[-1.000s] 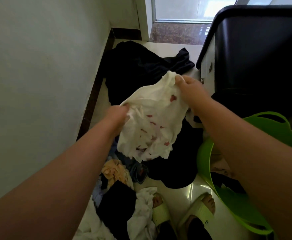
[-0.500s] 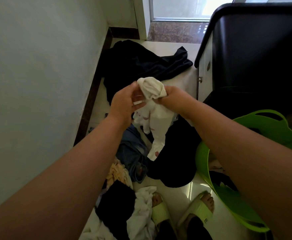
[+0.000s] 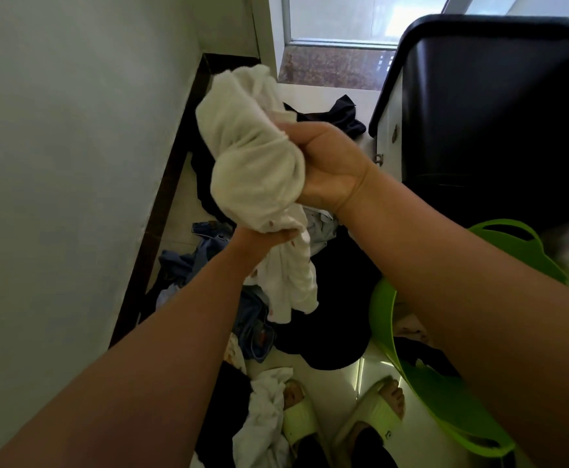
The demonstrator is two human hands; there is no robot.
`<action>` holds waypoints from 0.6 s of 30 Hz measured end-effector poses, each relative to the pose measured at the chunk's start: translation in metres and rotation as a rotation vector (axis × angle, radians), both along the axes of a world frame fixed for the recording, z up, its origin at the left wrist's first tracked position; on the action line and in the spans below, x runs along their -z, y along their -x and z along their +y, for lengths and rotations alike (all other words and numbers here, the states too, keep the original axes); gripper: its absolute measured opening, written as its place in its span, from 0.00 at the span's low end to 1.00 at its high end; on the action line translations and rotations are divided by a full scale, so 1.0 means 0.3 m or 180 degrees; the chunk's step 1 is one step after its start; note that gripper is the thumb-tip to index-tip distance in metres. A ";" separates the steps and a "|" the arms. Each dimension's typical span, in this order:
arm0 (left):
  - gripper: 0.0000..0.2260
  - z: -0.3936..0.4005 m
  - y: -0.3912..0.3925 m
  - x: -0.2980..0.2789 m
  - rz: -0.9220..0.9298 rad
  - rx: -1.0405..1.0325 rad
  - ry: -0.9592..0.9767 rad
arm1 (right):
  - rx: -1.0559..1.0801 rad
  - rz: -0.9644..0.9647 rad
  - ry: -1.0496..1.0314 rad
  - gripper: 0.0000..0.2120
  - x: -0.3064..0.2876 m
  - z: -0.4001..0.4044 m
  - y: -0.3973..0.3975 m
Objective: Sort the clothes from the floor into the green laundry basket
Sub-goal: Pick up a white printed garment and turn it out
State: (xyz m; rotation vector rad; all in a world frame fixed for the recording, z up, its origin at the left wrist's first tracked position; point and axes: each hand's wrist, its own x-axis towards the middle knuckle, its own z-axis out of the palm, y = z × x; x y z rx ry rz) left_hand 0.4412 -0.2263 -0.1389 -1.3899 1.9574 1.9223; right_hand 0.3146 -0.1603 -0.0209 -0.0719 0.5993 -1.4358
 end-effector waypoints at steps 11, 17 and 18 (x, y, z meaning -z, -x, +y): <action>0.07 -0.018 -0.013 -0.015 -0.0444 -0.1196 0.1327 | 0.0423 0.2252 -0.3296 0.24 0.321 0.181 0.133; 0.06 0.115 0.107 -0.093 -0.0104 -0.0733 0.1404 | -0.1343 0.4332 -0.2611 0.52 0.424 0.261 0.005; 0.06 0.142 0.136 -0.110 -0.0007 -0.0712 0.1371 | -0.1258 0.4383 -0.2412 0.57 0.430 0.260 -0.004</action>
